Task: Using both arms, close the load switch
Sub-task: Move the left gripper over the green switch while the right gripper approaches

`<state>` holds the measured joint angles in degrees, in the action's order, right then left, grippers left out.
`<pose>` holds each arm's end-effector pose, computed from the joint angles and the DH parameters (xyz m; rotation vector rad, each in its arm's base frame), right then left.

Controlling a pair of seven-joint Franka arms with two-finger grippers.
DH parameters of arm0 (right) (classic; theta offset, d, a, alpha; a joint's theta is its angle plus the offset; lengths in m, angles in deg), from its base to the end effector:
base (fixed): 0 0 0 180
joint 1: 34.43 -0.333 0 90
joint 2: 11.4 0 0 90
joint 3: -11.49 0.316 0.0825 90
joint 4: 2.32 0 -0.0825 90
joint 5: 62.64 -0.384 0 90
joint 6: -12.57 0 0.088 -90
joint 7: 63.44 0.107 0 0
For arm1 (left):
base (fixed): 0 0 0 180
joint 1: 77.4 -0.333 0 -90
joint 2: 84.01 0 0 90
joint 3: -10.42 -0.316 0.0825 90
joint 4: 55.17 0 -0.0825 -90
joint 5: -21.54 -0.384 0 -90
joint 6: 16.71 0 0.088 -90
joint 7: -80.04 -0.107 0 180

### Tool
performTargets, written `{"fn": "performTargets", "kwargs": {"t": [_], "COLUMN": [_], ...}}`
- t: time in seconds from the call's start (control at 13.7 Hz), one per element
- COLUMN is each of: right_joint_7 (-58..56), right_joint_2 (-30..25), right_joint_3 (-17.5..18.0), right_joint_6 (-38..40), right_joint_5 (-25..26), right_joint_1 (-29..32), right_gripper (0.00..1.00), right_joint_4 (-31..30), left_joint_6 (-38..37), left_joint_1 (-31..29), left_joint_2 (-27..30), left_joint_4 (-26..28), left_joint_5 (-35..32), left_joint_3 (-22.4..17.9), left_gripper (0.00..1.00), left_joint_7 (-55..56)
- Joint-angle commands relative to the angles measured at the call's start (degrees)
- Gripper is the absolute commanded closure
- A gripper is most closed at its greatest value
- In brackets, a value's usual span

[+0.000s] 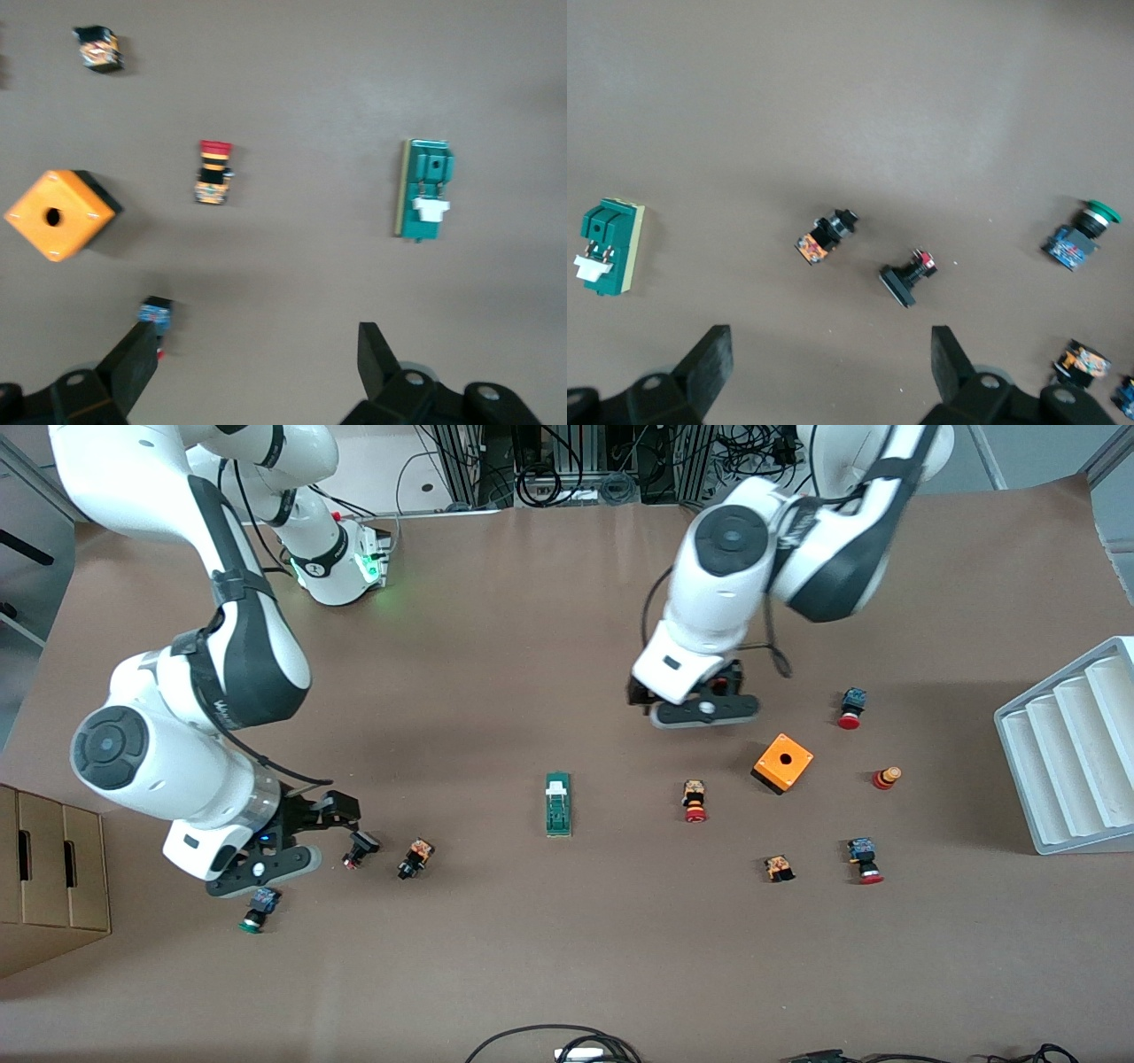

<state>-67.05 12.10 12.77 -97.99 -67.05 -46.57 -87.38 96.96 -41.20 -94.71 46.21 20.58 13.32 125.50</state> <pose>0.6643 0.1617 0.4423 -3.0295 -0.4106 -0.0426 0.4809 -0.3873 0.4559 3.1226 0.1649 0.0388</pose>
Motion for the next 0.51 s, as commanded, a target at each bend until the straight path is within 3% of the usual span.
{"fn": "performTargets", "kwargs": {"t": [0.0, 0.44], "right_joint_7": [-1.48, -12.90], "right_joint_2": [1.28, 3.03], "right_joint_3": [-0.22, -0.30], "right_joint_6": [-1.75, -7.12], "right_joint_5": [-0.43, -0.25], "right_joint_1": [-0.60, -2.63], "right_gripper": [0.00, 0.00], "right_joint_4": [0.77, 0.42], "left_joint_6": [3.83, 13.06], "left_joint_1": [3.68, 12.56], "left_joint_2": [-2.47, -8.80], "left_joint_4": [-0.22, 0.13], "left_joint_5": [-3.59, -17.74], "left_joint_3": [-0.78, -0.78], "left_gripper": [0.00, 0.00], "left_joint_7": [6.46, 20.35]}}
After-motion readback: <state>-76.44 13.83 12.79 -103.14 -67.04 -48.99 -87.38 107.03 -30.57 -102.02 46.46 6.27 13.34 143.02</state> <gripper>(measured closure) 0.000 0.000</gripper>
